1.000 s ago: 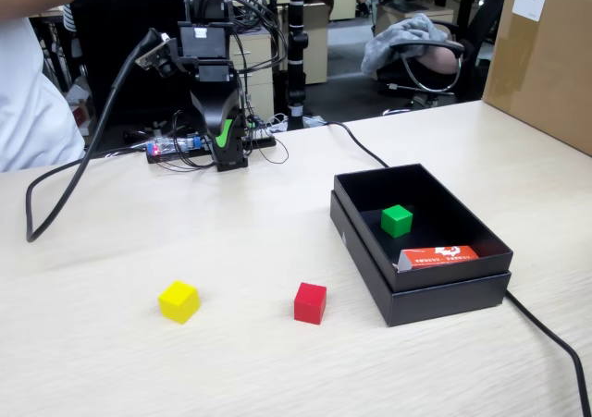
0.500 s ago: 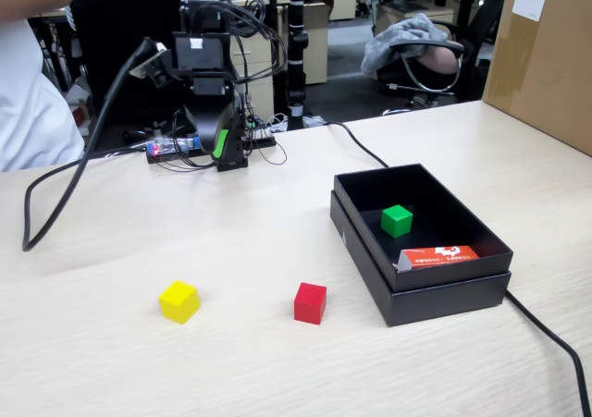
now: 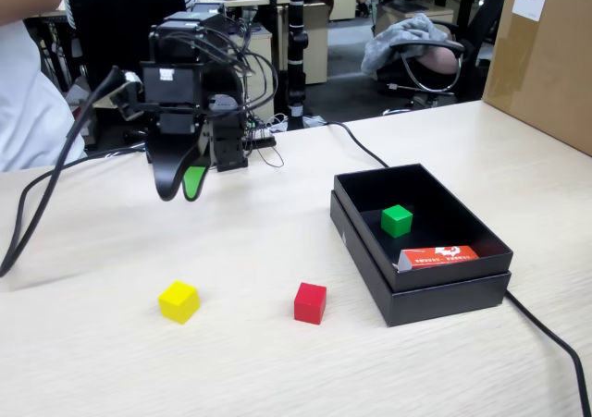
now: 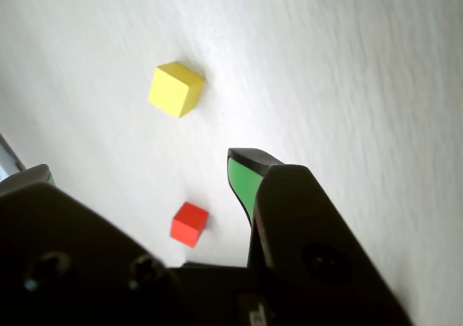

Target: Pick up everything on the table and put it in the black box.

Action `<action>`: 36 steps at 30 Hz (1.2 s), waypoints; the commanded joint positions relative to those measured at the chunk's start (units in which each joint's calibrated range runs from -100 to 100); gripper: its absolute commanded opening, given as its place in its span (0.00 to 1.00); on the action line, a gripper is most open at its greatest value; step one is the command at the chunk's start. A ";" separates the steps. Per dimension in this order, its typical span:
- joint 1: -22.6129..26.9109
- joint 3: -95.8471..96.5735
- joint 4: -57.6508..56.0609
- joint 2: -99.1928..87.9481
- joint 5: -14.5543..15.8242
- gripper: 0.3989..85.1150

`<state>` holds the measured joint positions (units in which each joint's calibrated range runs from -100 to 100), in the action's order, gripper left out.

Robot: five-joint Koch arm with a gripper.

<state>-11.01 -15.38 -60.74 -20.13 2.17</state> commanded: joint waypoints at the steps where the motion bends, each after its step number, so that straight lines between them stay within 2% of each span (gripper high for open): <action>1: -0.44 -6.20 2.21 3.66 0.54 0.56; 19: -0.49 -19.89 2.04 29.48 3.08 0.56; 32: -0.34 -23.69 2.04 38.55 6.30 0.56; 36: -0.24 -24.51 2.04 41.30 6.40 0.56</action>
<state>-11.31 -35.65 -60.67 21.29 8.33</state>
